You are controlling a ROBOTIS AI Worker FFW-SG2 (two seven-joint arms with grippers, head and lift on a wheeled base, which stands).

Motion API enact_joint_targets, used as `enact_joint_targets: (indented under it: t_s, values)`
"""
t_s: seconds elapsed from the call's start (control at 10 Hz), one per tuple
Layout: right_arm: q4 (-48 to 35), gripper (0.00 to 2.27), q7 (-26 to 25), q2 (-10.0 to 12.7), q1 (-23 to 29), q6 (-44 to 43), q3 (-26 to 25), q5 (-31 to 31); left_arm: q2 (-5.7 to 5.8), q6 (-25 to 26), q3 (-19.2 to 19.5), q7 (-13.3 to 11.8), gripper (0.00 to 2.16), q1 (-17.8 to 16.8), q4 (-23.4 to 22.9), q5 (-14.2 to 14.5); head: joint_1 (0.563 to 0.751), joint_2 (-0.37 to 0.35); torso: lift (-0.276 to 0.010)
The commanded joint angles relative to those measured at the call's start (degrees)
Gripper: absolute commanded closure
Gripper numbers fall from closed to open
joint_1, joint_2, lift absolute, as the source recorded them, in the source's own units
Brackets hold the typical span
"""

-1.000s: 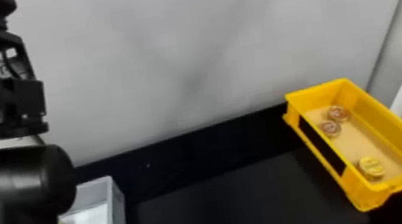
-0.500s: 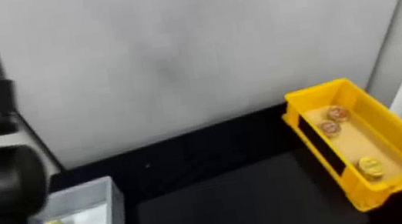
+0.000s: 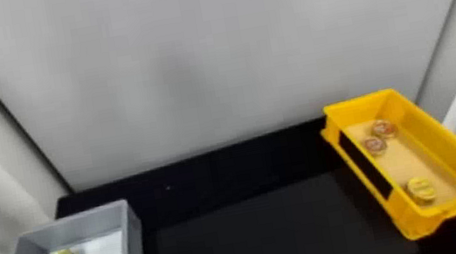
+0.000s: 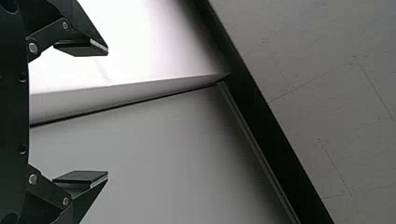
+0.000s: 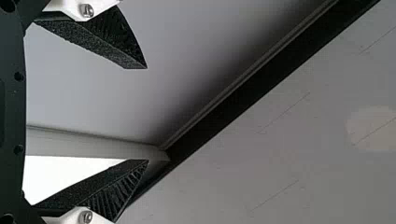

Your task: Pick up the round yellow can and place it in the yellow rectangular box

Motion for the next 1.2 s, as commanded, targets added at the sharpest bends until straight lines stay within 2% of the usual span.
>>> enact_joint_targets:
  t_s: [0.0,0.1,0.3,1.1]
  values:
    - [-0.77,0.06,-0.41,-3.66,-5.3,1.71,3.55,-0.05,4.58,1.3,1.28,0.13,0.31,-1.25,-0.62,-0.19,0.74,0.018,0.0]
    - [-1.04,0.06,-0.5,-4.01,-6.0,1.71,4.6,-0.05,4.76,1.56,1.36,0.48,0.31,-0.81,-1.06,-1.06,0.74,0.018,0.0]
    - [-0.25,0.06,-0.06,-4.72,-8.11,1.98,6.62,-0.05,4.58,1.56,1.45,0.57,0.31,-0.37,-1.06,-1.06,0.74,0.018,0.0]
    - [-0.25,0.06,-0.85,-4.72,-7.93,2.5,7.59,-0.05,5.73,2.35,1.36,0.48,0.31,-0.28,-1.85,-1.15,0.74,0.018,0.0]
